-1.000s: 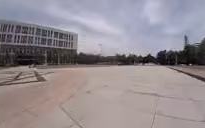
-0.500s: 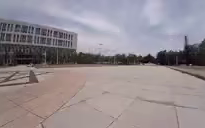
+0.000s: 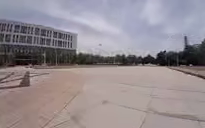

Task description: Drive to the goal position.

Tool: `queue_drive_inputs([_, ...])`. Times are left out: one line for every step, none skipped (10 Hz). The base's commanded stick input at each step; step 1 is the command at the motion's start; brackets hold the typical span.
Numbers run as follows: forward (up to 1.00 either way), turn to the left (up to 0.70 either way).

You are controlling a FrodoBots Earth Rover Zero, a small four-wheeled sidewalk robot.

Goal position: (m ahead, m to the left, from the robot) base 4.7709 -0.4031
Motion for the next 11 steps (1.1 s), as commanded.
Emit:
queue_drive_inputs([1.00,-0.31])
queue_drive_inputs([1.00,-0.03])
queue_drive_inputs([1.00,0.00])
queue_drive_inputs([1.00,0.00])
queue_drive_inputs([1.00,0.00])
queue_drive_inputs([1.00,0.00])
queue_drive_inputs([1.00,0.00])
queue_drive_inputs([1.00,0.00])
queue_drive_inputs([1.00,0.00])
queue_drive_inputs([1.00,0.00])
queue_drive_inputs([1.00,0.00])
